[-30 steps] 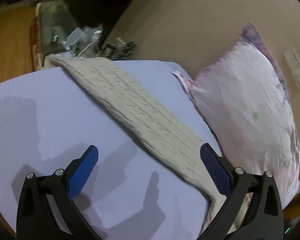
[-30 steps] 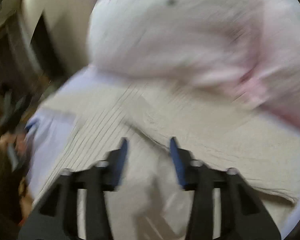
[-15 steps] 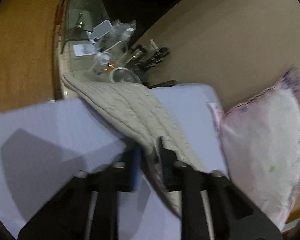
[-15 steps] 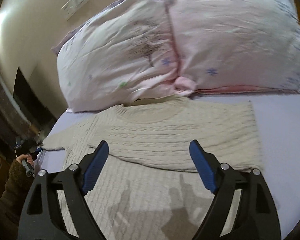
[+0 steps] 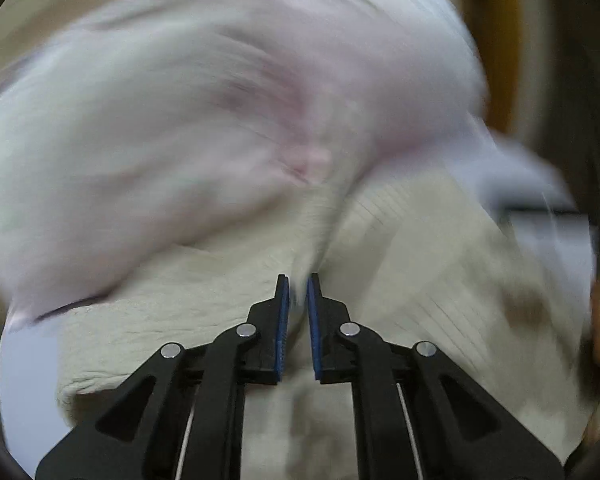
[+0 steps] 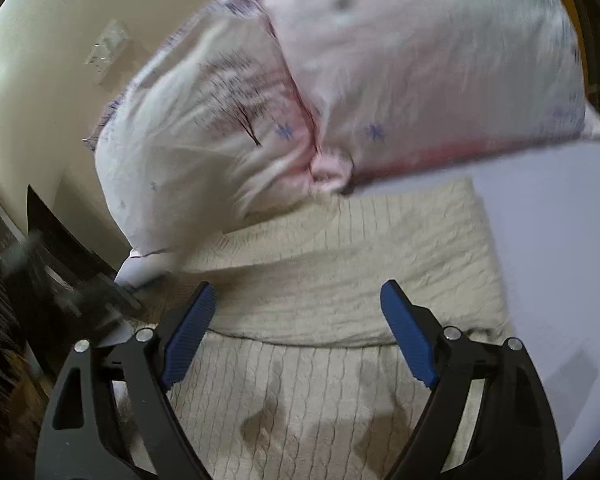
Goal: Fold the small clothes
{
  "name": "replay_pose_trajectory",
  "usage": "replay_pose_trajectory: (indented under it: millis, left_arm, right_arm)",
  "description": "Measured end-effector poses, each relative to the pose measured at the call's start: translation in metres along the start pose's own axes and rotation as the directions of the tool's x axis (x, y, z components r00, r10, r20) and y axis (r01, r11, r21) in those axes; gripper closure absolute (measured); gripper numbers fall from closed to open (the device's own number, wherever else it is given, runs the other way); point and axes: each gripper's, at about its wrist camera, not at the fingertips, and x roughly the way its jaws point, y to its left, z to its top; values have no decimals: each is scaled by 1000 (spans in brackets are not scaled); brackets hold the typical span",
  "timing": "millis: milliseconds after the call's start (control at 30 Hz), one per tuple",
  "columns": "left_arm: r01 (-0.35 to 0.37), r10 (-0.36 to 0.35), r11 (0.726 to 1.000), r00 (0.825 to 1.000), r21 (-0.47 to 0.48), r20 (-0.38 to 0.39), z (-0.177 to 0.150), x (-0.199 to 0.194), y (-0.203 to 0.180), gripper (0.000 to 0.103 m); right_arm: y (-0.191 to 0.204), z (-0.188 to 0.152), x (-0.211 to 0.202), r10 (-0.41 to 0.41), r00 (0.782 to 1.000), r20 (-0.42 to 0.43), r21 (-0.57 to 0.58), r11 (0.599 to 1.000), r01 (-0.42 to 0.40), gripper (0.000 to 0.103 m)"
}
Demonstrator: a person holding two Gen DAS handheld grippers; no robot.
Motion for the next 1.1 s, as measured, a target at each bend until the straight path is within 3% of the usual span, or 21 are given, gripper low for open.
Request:
replay_pose_trajectory:
  millis: [33, 100, 133, 167, 200, 267, 367, 400, 433, 467, 567, 633, 700, 767, 833, 933, 1100]
  left_arm:
    - [4, -2, 998, 1000, 63, -24, -6, 7, -22, 94]
    - [22, -21, 997, 1000, 81, -7, -19, -5, -29, 91]
    - [29, -29, 998, 1000, 60, 3, -23, -13, -25, 80]
    - [37, -36, 999, 999, -2, 24, -32, -30, -9, 71]
    - [37, -35, 998, 999, -54, 38, -40, -42, 7, 55]
    - [14, -6, 987, 999, -159, 48, -63, -67, 43, 51]
    - [-28, 25, 951, 1000, -309, -13, -105, -93, 81, 50]
    - [-35, 26, 936, 999, -351, -31, -118, -98, 89, 49]
    - [-41, 23, 919, 999, -392, -49, -129, -102, 99, 48]
    - [-44, 16, 896, 998, -441, -68, -145, -107, 107, 48]
    - [-8, -40, 836, 996, -548, -75, -177, -120, 120, 48]
    - [21, -71, 816, 995, -578, -64, -188, -126, 117, 43]
    - [39, -97, 807, 993, -589, -67, -199, -130, 111, 40]
    - [43, -115, 805, 990, -592, -84, -207, -128, 106, 39]
    - [45, -129, 801, 987, -597, -98, -215, -129, 102, 39]
    - [51, -132, 798, 987, -600, -93, -226, -137, 94, 39]
    - [66, -131, 809, 989, -584, -69, -239, -154, 77, 39]
  right_arm:
    - [-6, 0, 4, 8, 1000, -25, 23, 1000, -8, 22]
    - [-18, 0, 9, 22, 998, -60, 62, 998, -18, 32]
    - [-24, 0, 10, 24, 997, -71, 79, 997, -19, 38]
    - [-32, 1, 13, 12, 996, -84, 101, 995, -3, 42]
    - [-37, 1, 16, 1, 996, -92, 118, 993, 10, 44]
    - [-46, 3, 26, 1, 993, -118, 157, 987, 17, 50]
    - [-47, 3, 50, 4, 985, -171, 162, 987, 24, 56]
    - [-45, 2, 58, -9, 981, -192, 145, 989, 37, 62]
    - [-40, 0, 69, -50, 976, -214, 104, 992, 74, 89]
    - [-37, 0, 72, -70, 976, -206, 82, 993, 88, 94]
    - [-37, 5, 46, -139, 990, -40, 84, 986, 142, 95]
    - [-42, 9, 31, -221, 975, 10, 79, 972, 220, 94]
    - [-46, 4, 24, -244, 969, -35, 67, 967, 246, 81]
    - [-47, -9, 9, -229, 971, -64, 78, 969, 234, 46]
    - [-45, -31, -21, -205, 978, -45, 63, 976, 208, 39]
    - [-51, -67, -60, -210, 975, -65, 59, 975, 214, 41]
    - [-74, -128, -95, -198, 966, -168, 136, 966, 222, 68]
